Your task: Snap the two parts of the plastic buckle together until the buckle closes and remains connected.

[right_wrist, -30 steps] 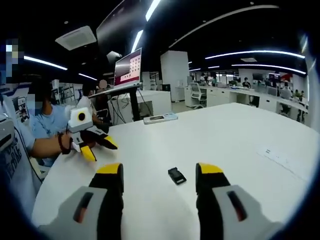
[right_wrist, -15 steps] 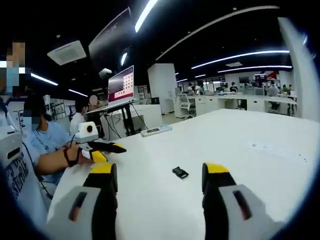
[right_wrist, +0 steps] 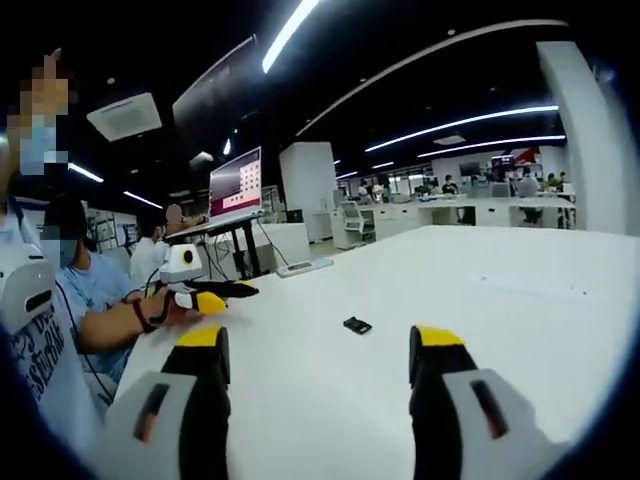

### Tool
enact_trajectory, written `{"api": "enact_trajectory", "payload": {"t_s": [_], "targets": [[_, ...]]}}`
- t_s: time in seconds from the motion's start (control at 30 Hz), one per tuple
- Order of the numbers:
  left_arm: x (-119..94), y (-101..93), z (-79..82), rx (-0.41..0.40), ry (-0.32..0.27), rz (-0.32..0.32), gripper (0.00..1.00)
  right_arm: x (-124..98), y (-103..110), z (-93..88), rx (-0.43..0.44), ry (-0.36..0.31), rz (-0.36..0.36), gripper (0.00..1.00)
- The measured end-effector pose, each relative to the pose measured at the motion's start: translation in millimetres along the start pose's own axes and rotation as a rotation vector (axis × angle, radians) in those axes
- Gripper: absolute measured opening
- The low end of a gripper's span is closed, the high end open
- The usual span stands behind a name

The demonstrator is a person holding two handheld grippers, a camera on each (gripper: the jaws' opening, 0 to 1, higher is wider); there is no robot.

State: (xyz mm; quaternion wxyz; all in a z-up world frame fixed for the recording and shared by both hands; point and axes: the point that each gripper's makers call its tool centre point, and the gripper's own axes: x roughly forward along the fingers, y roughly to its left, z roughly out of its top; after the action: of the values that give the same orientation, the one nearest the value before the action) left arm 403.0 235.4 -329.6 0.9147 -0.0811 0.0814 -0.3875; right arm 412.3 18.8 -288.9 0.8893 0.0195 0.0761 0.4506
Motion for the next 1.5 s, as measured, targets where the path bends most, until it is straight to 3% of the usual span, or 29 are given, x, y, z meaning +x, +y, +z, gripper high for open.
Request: {"api": "enact_trajectory", "payload": {"t_s": [0.2, 0.5, 0.73, 0.93, 1.2, 1.5], "targets": [[-4, -1.4, 1.3, 0.01, -0.007, 0.011, 0.5, -17, -6, -8.2, -0.027, -0.023, -0.061, 0.75], [-17, -10.6, 7.2, 0.009, -0.049, 0.006, 0.52, -33, -6, -5.1, -0.031, -0.056, -0.067, 0.82], [-27, -15.0, 10.6, 0.0, -0.076, 0.024, 0.53, -33, -1, -3.1, -0.009, -0.093, -0.044, 0.85], [-31, -13.9, 7.9, 0.01, -0.064, 0.044, 0.53, -29, 9, -4.1, -0.02, -0.082, -0.008, 0.89], [-33, -16.2, 19.4, 0.026, -0.093, 0.045, 0.53, -29, 15, -3.0, -0.055, -0.077, 0.007, 0.91], [-29, -24.4, 19.6, 0.033, -0.099, 0.026, 0.53, -30, 16, -1.7, -0.058, -0.084, 0.015, 0.91]]}}
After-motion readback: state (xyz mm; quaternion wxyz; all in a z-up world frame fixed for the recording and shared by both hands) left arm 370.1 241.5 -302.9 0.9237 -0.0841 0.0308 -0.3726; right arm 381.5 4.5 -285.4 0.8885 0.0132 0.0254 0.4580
